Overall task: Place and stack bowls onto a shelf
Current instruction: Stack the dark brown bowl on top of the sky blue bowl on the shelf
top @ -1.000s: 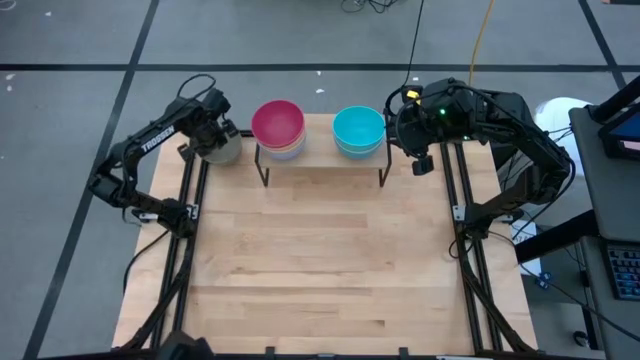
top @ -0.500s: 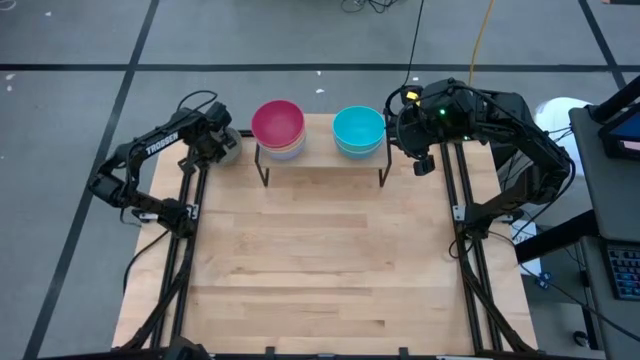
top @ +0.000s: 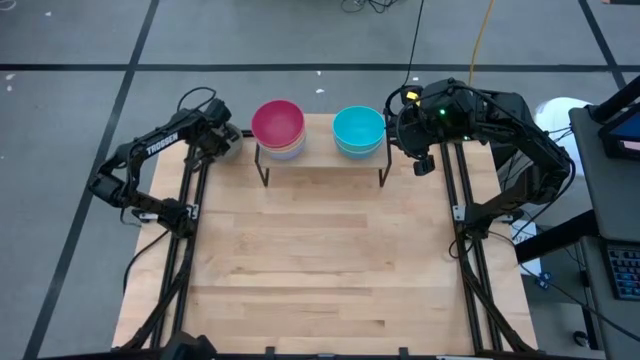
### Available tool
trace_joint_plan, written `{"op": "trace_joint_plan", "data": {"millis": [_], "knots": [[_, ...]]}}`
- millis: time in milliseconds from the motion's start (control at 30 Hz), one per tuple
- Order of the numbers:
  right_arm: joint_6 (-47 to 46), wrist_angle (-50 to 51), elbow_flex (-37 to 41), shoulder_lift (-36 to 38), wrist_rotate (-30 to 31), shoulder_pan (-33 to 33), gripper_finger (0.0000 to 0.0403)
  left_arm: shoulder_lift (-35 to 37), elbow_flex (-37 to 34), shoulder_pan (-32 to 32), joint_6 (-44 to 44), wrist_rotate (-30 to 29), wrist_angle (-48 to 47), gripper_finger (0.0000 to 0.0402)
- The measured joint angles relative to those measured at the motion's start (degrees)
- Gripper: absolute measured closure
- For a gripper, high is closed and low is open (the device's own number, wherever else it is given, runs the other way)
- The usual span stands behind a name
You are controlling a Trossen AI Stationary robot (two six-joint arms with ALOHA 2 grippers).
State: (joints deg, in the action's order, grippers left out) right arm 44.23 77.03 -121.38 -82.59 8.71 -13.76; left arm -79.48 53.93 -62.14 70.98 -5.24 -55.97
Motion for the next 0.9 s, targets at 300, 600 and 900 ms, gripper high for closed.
{"op": "trace_joint_plan", "data": {"millis": [300, 600, 900], "knots": [[0.0, 0.01, 0.0, 0.0, 0.0, 0.0, 0.0266, 0.0, 0.0, -0.95, 0.22, 0.72, 0.14, 0.0263], [0.0, -0.01, 0.0, 0.0, 0.0, 0.0, 0.0266, 0.0, 0.0, -0.95, -0.1, 0.36, 0.12, 0.0263], [0.2, -0.01, -0.02, 0.0, 0.0, 0.0, 0.0266, 0.0, 0.0, -0.95, -0.33, 0.24, 0.05, 0.0264]]}}
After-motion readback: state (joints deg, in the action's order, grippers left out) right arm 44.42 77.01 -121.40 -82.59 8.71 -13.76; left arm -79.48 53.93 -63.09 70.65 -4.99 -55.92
